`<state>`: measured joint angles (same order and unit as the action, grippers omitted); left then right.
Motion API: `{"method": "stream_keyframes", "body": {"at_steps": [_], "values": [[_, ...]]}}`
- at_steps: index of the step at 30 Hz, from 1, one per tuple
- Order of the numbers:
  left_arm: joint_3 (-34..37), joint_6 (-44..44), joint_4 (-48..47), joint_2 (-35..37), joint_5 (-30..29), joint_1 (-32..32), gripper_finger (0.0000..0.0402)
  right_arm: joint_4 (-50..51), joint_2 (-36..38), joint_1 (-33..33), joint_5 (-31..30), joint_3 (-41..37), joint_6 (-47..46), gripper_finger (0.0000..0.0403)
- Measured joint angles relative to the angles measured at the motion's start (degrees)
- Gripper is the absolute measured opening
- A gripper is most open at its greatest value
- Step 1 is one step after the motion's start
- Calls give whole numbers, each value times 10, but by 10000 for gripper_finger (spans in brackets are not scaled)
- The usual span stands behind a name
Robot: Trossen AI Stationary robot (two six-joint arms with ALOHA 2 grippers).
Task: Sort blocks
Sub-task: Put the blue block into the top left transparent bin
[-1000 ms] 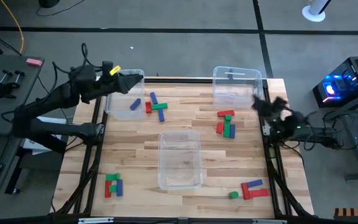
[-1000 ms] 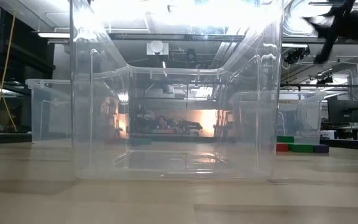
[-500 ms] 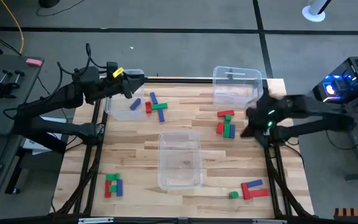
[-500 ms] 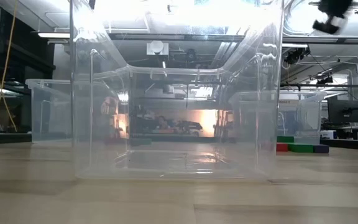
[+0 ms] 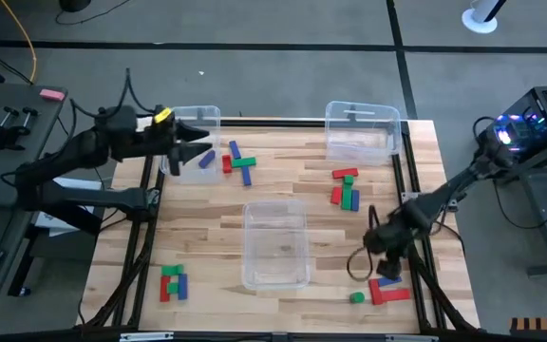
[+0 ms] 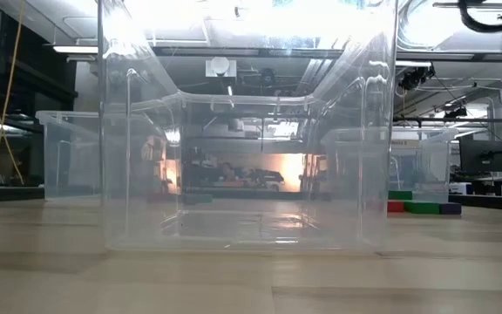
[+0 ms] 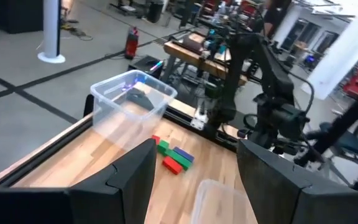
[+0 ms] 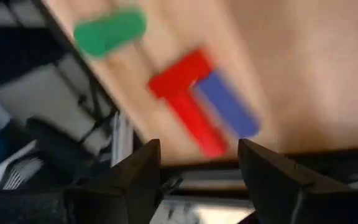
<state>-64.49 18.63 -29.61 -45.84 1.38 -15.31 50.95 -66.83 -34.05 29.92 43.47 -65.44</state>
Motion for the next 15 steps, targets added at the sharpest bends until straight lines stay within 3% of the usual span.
{"method": "stream_keyframes", "body": {"at_steps": [4,15], "values": [[0,-8,-10,31,6,0,211,-30,-62,-58,-4,5,-45,213],[0,-3,-10,64,-5,0,211,-45,-192,-146,-137,22,3,213]]}}
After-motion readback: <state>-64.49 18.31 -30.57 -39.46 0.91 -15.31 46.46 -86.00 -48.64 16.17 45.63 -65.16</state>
